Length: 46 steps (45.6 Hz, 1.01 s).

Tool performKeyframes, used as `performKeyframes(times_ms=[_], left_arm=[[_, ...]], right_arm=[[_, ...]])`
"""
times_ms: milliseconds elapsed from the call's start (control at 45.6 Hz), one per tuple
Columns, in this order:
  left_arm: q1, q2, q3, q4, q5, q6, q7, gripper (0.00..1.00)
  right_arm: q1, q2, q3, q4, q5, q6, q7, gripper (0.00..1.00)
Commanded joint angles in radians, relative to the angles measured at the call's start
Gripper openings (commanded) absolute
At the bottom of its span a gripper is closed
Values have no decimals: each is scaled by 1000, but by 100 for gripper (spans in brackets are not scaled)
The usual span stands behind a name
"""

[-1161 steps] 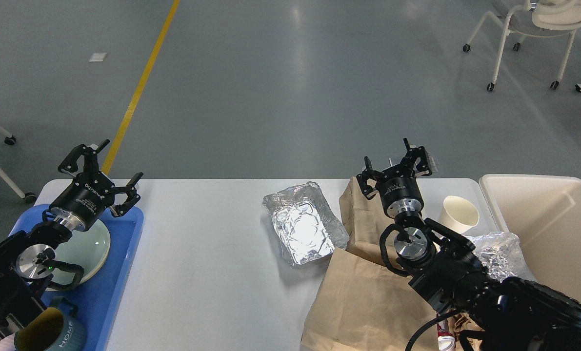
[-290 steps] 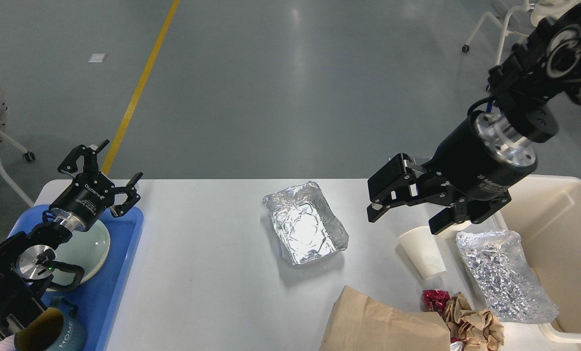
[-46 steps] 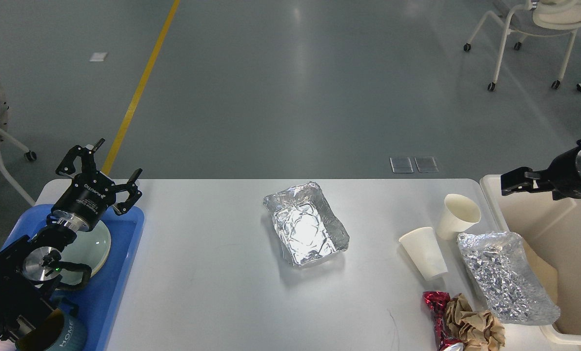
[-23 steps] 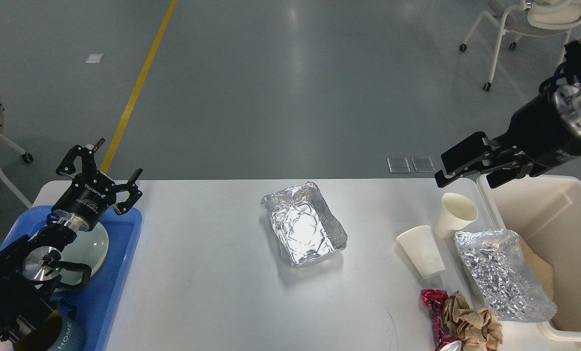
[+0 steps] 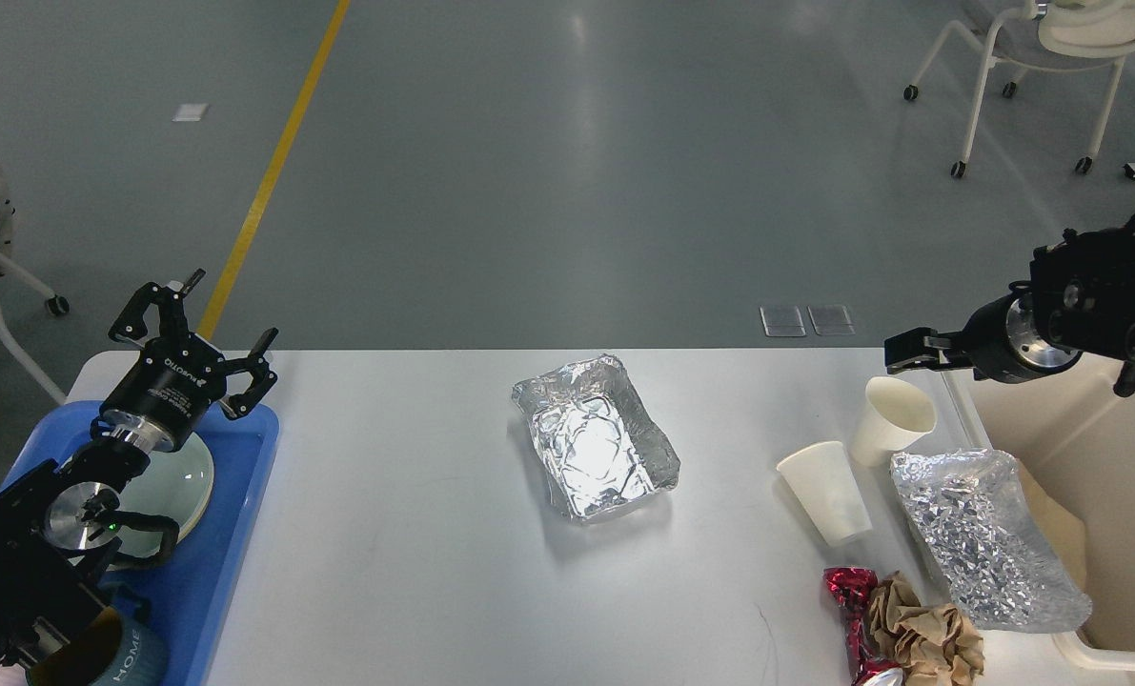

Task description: Tidy desktop

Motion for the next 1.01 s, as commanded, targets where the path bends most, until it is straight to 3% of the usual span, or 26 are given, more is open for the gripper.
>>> performKeyframes(times_ms=[0,110,329,373,483,548,570,592,614,855,987], left_arm=[[0,0,0,0,0,0,-1,100],[0,0,0,0,0,0,-1,100],[0,0,0,0,0,0,-1,100],[0,0,0,0,0,0,-1,100],[0,0,0,0,0,0,-1,100],[0,0,2,0,0,0,-1,100],[0,0,0,0,0,0,-1,100],[0,0,0,0,0,0,-1,100],[0,0,2,0,0,0,-1,100],[0,0,0,0,0,0,0,100],[0,0,0,0,0,0,-1,100]], right_arm=[[-99,38,6,-133,4,-18,-8,100],[-189,66,6,-233,36,-42,-10,100],[-283,80,5,-266,60,-130,-22,99],[-297,80,5,-269,60,-144,-24,89],[-320,89,3,-282,53,-153,-24,43],[-338,103,-1,-313,53,-153,-22,32],[-341,109,-4,-325,55,-153,-20,23],[-347,115,-4,-338,56,-153,-19,5],[-354,120,-4,-348,56,-151,-19,0],[-335,133,-4,-344,61,-133,-16,0],[-162,94,-20,-220,58,-47,6,0]])
